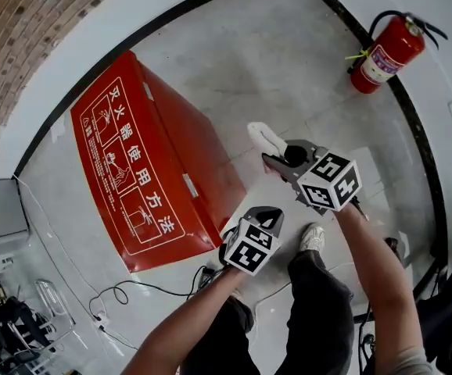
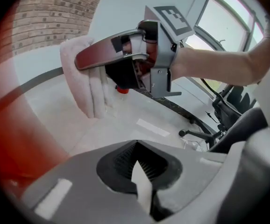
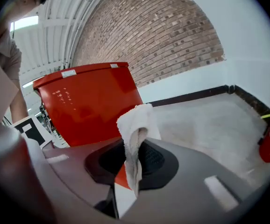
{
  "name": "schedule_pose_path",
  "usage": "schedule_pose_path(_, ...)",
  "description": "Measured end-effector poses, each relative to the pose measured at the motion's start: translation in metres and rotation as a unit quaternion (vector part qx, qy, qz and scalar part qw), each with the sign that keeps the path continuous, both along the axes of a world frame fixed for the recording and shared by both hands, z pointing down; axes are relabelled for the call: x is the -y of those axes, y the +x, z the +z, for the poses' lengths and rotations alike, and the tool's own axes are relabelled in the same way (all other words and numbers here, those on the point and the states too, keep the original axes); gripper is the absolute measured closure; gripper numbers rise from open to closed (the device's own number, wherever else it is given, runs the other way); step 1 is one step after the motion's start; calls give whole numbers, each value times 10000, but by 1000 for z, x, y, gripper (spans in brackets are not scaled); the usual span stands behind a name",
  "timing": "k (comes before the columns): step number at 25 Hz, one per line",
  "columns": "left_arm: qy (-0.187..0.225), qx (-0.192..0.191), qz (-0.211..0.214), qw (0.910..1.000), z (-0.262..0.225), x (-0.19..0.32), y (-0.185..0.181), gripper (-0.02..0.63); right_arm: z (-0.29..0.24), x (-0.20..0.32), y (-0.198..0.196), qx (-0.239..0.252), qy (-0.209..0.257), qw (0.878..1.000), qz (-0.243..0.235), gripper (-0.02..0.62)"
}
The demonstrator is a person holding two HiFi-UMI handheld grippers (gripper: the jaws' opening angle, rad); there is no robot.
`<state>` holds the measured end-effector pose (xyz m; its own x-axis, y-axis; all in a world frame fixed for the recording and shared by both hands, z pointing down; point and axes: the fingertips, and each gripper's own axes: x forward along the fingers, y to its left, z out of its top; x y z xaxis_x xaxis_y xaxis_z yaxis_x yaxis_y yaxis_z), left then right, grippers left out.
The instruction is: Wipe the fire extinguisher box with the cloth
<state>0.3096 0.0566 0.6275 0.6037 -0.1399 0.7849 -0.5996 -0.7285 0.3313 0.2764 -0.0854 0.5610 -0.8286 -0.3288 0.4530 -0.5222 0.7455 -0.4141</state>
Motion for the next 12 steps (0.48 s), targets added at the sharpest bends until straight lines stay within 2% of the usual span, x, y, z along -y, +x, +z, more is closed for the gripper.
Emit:
schedule_pose_path(4, 37, -139, 634, 9979, -50, -44, -11, 606, -61, -37, 21, -349, 117, 9979, 539, 512)
schedule_pose_path(6, 77, -211, 802, 9965, -80, -66, -28, 606, -97, -54, 27, -544, 303, 9949, 797, 512)
schedule_pose_path(9, 123, -226, 638, 9976, -124, -89, -77, 606, -156, -77, 22, -654, 498, 9900, 1148, 511)
schedule_pose_path(12, 61, -224, 293, 9993, -166, -114, -140, 606, -212, -107, 11, -681, 409, 9839, 1601, 511)
